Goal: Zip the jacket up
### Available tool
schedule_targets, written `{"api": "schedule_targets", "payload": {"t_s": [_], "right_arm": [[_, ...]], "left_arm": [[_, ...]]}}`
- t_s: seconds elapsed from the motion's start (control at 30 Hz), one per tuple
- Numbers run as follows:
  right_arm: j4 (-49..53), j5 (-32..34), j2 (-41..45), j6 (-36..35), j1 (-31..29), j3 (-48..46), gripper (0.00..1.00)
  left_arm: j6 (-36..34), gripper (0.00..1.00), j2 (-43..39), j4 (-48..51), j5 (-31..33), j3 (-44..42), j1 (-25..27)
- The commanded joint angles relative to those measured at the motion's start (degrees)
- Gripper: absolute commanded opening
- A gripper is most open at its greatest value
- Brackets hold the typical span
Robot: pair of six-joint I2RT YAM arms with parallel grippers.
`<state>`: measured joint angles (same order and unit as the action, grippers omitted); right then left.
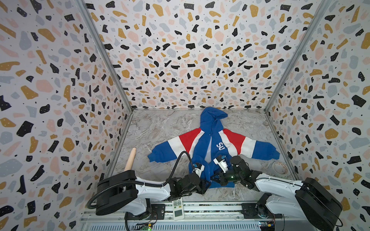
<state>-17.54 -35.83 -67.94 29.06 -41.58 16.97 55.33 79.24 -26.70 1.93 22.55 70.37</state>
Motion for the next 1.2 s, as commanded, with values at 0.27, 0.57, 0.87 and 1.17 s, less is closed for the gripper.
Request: {"api": "schedule_targets", "payload": {"t_s": [0.27,0.57,0.87,1.17], "right_arm": [[0.0,-1.0,-0.8,-0.4,0.2,0.2,0.0],[0.9,-1.2,-0.7,-0.7,0.1,0.7,0.0],[1.4,-1.2,-0.6,-0.8,0.2,1.0,0.0],[3.7,0.9,1.3,-2.3,0.2,1.7,0.0]], "left_arm": [[0.2,0.17,-1.8,-2.1,2.2,0.8,0.3],[-0.4,0.22,-2.0,-0.5,3.7,1.5,0.1],[-0.6,0.05,-1.5,0.1,4.0,1.8,-0.1],[-1.7,0.0,-5.2,-2.1,5.8,-1.1,-0.5]]}}
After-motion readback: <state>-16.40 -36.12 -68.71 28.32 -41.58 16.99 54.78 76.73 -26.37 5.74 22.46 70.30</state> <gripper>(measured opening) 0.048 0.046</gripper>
